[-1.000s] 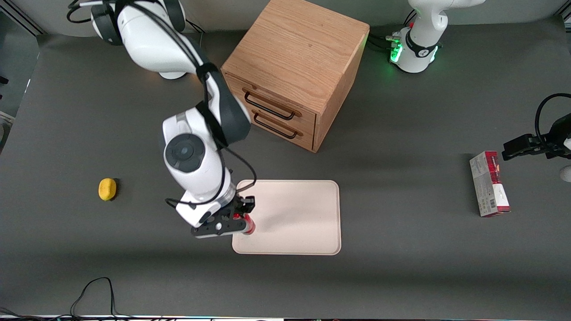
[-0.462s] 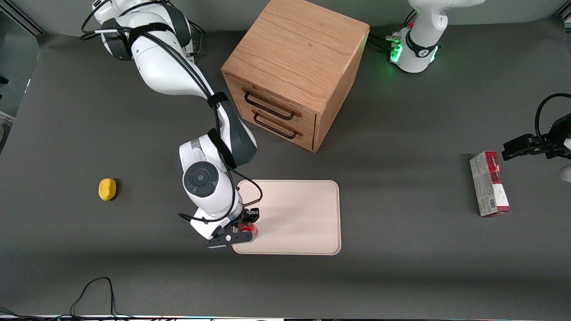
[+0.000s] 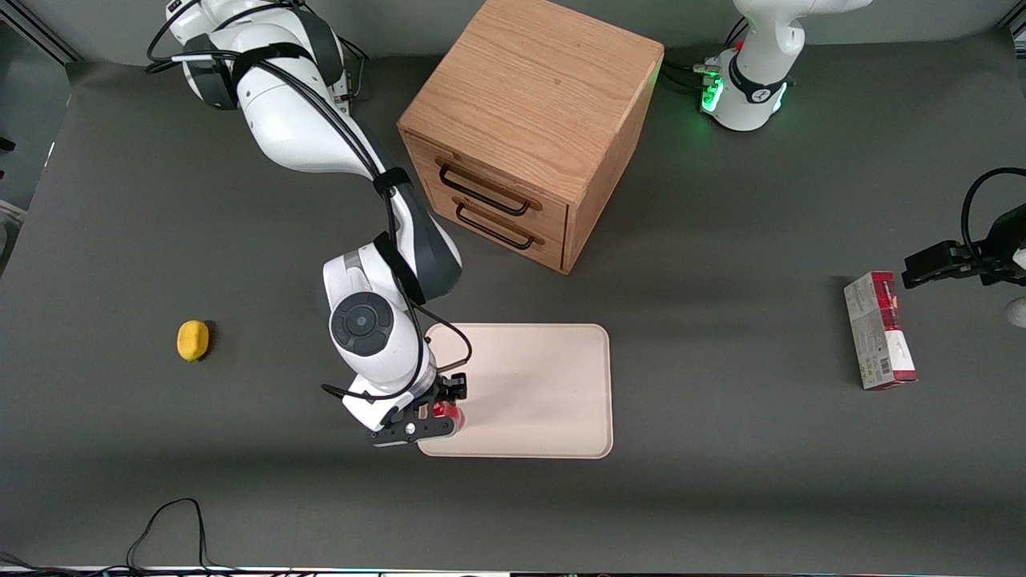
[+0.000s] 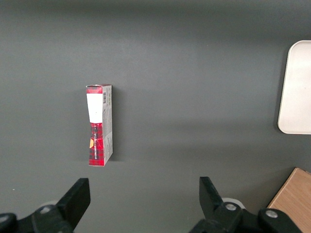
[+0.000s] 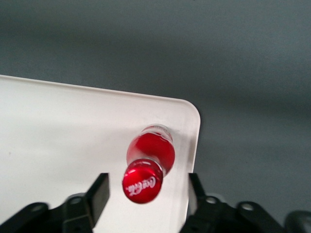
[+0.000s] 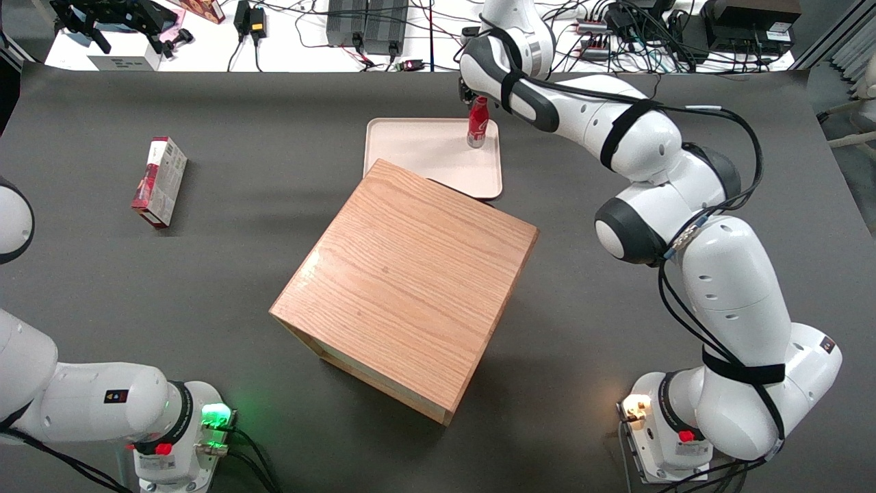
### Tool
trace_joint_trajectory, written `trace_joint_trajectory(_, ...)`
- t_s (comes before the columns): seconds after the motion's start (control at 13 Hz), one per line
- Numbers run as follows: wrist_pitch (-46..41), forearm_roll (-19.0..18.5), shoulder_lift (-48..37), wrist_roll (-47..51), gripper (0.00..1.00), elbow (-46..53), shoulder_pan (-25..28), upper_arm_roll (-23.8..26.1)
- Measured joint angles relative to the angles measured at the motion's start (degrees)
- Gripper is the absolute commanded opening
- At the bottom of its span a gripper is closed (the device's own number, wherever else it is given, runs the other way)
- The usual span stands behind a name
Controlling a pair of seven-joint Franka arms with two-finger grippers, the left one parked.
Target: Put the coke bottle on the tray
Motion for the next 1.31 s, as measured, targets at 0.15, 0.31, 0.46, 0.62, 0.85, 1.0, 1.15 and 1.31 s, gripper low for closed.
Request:
trace_joint_trajectory(0.15,-0.41,0.0,-0.72,0.0,1.0,0.3,0.16,0.0)
trace_joint_trajectory(0.31,-4.81,0.0,-3.65,0.0,1.0,0.83,0.24,0.0)
trace_joint_trajectory(0.46,-11.13,0.0,-9.33,0.0,1.0,1.62,0.32,-0.05)
trace_joint_trajectory(0.62,-18.76,0.0,-15.91,0.19,1.0,1.75,0.33,-0.2)
trace_joint_trajectory(0.85,-26.78,-0.79,-25.05,1.17,1.0,-1.16,0.23,-0.6)
trace_joint_trajectory(1.0,-26.32,-2.05,-31.41,1.4,1.0,-7.85,-0.85,-1.04)
trace_joint_trajectory(1.15,-24.96,-2.37,-37.91,1.4,1.0,-15.76,-6.07,-0.56)
trace_joint_trajectory(1.31,-24.3,-2.38,-43.77,0.92,1.0,-22.47,-13.65,1.35)
